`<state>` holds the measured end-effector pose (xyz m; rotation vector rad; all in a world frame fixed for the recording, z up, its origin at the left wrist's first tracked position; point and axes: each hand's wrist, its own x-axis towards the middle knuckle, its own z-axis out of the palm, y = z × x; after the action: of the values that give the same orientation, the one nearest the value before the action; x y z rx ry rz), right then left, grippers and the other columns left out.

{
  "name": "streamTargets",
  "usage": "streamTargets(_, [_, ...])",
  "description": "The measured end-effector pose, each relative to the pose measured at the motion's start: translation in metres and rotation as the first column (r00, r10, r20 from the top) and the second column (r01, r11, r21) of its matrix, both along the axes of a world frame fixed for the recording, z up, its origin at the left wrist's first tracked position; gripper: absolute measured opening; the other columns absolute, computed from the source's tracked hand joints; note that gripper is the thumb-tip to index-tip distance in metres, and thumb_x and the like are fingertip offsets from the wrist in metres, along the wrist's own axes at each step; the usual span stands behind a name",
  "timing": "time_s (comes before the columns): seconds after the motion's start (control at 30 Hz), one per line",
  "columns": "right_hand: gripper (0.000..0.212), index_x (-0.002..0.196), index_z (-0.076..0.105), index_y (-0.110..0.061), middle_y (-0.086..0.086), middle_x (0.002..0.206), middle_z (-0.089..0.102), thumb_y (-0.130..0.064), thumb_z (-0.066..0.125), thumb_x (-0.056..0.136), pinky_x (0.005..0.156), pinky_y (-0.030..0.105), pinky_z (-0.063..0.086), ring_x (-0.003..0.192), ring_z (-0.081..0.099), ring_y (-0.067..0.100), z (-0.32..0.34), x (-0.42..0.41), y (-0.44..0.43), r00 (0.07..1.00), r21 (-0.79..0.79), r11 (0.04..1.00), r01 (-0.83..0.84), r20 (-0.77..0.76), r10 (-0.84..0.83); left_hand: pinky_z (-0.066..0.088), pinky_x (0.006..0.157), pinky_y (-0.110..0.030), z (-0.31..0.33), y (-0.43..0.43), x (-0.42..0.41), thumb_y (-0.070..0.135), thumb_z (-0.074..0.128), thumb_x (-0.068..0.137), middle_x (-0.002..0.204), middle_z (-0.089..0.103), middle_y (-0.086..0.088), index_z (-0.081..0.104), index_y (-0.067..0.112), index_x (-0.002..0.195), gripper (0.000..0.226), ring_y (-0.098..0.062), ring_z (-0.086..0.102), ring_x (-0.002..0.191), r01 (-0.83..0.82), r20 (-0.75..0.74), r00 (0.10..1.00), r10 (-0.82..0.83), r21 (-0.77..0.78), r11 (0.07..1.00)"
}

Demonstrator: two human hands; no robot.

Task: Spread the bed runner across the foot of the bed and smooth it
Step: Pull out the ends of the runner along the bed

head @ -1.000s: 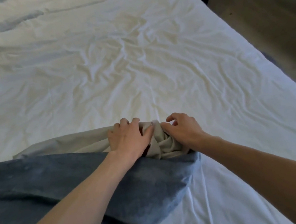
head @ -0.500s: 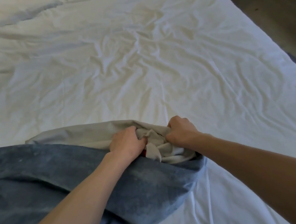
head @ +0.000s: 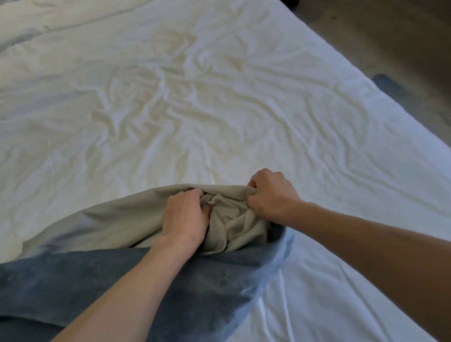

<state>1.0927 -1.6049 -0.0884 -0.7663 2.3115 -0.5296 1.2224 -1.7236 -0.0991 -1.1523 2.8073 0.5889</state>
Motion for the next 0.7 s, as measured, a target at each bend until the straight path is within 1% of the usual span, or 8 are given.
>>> streamTargets(0.07, [0.012, 0.08, 0.064, -0.01, 0.007, 0.078, 0.063, -0.01, 0.053, 0.074, 0.062, 0.035, 0.054, 0.072, 0.06, 0.025, 0.006, -0.013, 0.013, 0.998, -0.003, 0.999, 0.053, -0.019, -0.053, 0.045, 0.067, -0.041, 0.002, 0.009, -0.016, 0.033, 0.052, 0.09, 0.084, 0.065, -0.009, 0.055, 0.018, 0.072, 0.024, -0.032, 0.056, 0.085, 0.039, -0.035, 0.999, -0.039, -0.001, 0.999])
streamTargets(0.17, [0.015, 0.08, 0.065, -0.008, 0.008, 0.078, 0.064, -0.008, 0.052, 0.073, 0.059, 0.034, 0.05, 0.07, 0.06, 0.025, 0.014, -0.032, 0.034, 0.989, -0.01, 0.99, 0.14, -0.053, -0.14, 0.04, 0.064, -0.038, 0.009, 0.026, -0.043, 0.031, 0.052, 0.091, 0.082, 0.063, -0.01, 0.054, 0.018, 0.071, 0.023, -0.031, 0.055, 0.083, 0.097, -0.09, 0.991, -0.098, -0.017, 0.995])
streamTargets(0.3, [0.021, 0.084, 0.067, -0.002, 0.012, 0.079, 0.067, -0.007, 0.05, 0.072, 0.062, 0.039, 0.054, 0.07, 0.062, 0.027, 0.026, -0.056, 0.067, 0.961, -0.038, 0.964, 0.263, -0.081, -0.266, 0.044, 0.072, -0.042, 0.02, 0.051, -0.083, 0.02, 0.051, 0.091, 0.086, 0.065, -0.011, 0.06, 0.013, 0.079, 0.017, -0.031, 0.055, 0.085, 0.172, -0.137, 0.975, -0.175, -0.035, 0.984])
streamTargets(0.4, [0.018, 0.082, 0.066, -0.003, 0.011, 0.078, 0.066, -0.014, 0.053, 0.074, 0.059, 0.035, 0.052, 0.068, 0.061, 0.025, 0.031, -0.067, 0.093, 0.937, -0.045, 0.939, 0.341, -0.062, -0.343, 0.045, 0.077, -0.039, 0.022, 0.069, -0.107, 0.006, 0.049, 0.086, 0.093, 0.066, -0.012, 0.064, 0.011, 0.088, 0.015, -0.03, 0.057, 0.09, 0.231, -0.167, 0.957, -0.237, -0.053, 0.971])
streamTargets(0.47, [0.017, 0.083, 0.064, -0.007, 0.009, 0.082, 0.064, -0.02, 0.055, 0.075, 0.064, 0.036, 0.054, 0.074, 0.062, 0.027, 0.029, -0.065, 0.107, 0.934, -0.022, 0.934, 0.356, -0.026, -0.357, 0.044, 0.08, -0.037, 0.019, 0.078, -0.115, 0.001, 0.05, 0.082, 0.096, 0.067, -0.012, 0.065, 0.011, 0.092, 0.02, -0.03, 0.058, 0.092, 0.275, -0.166, 0.946, -0.279, -0.044, 0.96])
streamTargets(0.57, [0.014, 0.084, 0.059, -0.009, 0.009, 0.085, 0.062, -0.021, 0.054, 0.079, 0.063, 0.035, 0.05, 0.077, 0.06, 0.028, 0.016, -0.054, 0.118, 0.948, 0.011, 0.948, 0.319, -0.01, -0.319, 0.043, 0.078, -0.035, 0.009, 0.082, -0.113, 0.003, 0.053, 0.08, 0.094, 0.063, -0.011, 0.063, 0.011, 0.094, 0.019, -0.03, 0.056, 0.093, 0.334, -0.114, 0.936, -0.334, -0.021, 0.943])
streamTargets(0.63, [0.016, 0.09, 0.059, -0.01, 0.008, 0.089, 0.062, -0.022, 0.054, 0.082, 0.069, 0.038, 0.053, 0.08, 0.06, 0.027, 0.008, -0.049, 0.121, 0.943, -0.003, 0.943, 0.333, 0.021, -0.333, 0.041, 0.076, -0.032, 0.005, 0.079, -0.109, 0.009, 0.056, 0.08, 0.09, 0.059, -0.007, 0.061, 0.012, 0.093, 0.014, -0.028, 0.055, 0.091, 0.363, -0.112, 0.926, -0.362, -0.011, 0.932])
streamTargets(0.7, [0.021, 0.096, 0.06, -0.01, 0.008, 0.093, 0.063, -0.025, 0.057, 0.082, 0.075, 0.042, 0.054, 0.083, 0.059, 0.026, 0.003, -0.051, 0.122, 0.933, -0.031, 0.933, 0.359, 0.042, -0.357, 0.044, 0.079, -0.032, 0.005, 0.077, -0.106, 0.017, 0.058, 0.08, 0.094, 0.059, -0.005, 0.061, 0.013, 0.098, 0.019, -0.026, 0.055, 0.095, 0.366, -0.143, 0.921, -0.363, -0.007, 0.931])
